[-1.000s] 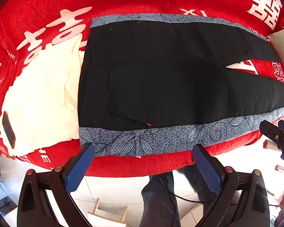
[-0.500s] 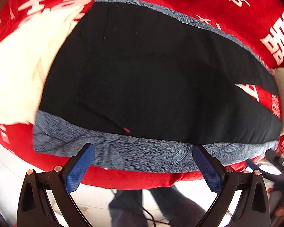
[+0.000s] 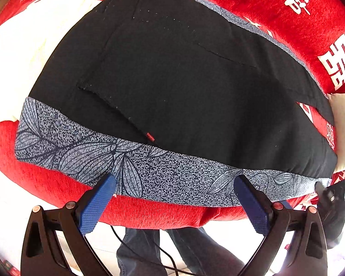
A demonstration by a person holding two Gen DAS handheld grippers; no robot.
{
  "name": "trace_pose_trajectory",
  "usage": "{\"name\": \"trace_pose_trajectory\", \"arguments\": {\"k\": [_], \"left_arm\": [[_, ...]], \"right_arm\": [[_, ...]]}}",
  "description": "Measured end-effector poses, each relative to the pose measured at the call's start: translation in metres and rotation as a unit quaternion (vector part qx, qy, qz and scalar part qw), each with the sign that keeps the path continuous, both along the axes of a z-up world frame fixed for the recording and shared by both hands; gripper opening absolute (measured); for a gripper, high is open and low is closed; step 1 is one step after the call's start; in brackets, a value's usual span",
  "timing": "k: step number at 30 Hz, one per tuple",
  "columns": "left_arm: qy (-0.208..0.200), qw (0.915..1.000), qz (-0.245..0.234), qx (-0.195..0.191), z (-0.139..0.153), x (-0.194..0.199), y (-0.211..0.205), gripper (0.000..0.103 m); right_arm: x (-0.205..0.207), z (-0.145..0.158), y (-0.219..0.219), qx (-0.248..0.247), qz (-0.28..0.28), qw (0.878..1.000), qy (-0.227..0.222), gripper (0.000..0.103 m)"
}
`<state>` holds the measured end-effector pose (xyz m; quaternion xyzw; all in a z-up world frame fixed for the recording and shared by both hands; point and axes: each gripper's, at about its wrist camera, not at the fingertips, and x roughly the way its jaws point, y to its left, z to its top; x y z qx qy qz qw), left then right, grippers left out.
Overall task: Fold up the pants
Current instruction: 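Lower both grippers to the grey waistband and close them on it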
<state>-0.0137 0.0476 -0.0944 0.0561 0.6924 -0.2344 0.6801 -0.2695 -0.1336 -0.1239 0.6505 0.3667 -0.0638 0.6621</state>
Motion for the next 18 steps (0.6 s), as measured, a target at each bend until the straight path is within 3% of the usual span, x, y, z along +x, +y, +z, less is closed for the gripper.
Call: {"name": "trace_pose_trajectory", "arguments": {"k": [5,6,7,8,9,14,18], "left_arm": [[0.005,0.9997,0.022,-0.01,0.001,-0.004,0.009,0.103],[0.006,0.9995,0.027,-0.013,0.002,-0.005,0.011,0.103],[0.007,0.9993,0.033,-0.015,0.003,-0.007,0.015,0.103],[0.008,0.9991,0.04,-0.016,0.002,-0.009,0.019,0.103],[0.01,0.9988,0.044,-0.017,0.002,-0.01,0.023,0.103],[0.034,0.9933,0.101,-0.047,0.001,-0.015,0.045,0.103],[0.06,0.98,0.167,-0.091,-0.003,-0.012,0.06,0.103]], "right_arm": [[0.007,-0.005,-0.01,0.042,-0.037,0.998,-0.024,0.102],[0.008,-0.006,-0.011,0.056,-0.043,0.997,-0.019,0.093],[0.008,-0.006,-0.013,0.067,-0.048,0.997,-0.012,0.078],[0.005,-0.008,-0.015,0.07,-0.046,0.996,-0.003,0.028],[0.006,-0.008,-0.017,0.074,-0.041,0.996,0.021,0.011],[0.011,0.016,-0.024,0.077,-0.024,0.997,-0.007,0.009],[0.014,0.042,-0.03,0.071,0.0,0.997,-0.03,0.009]]}}
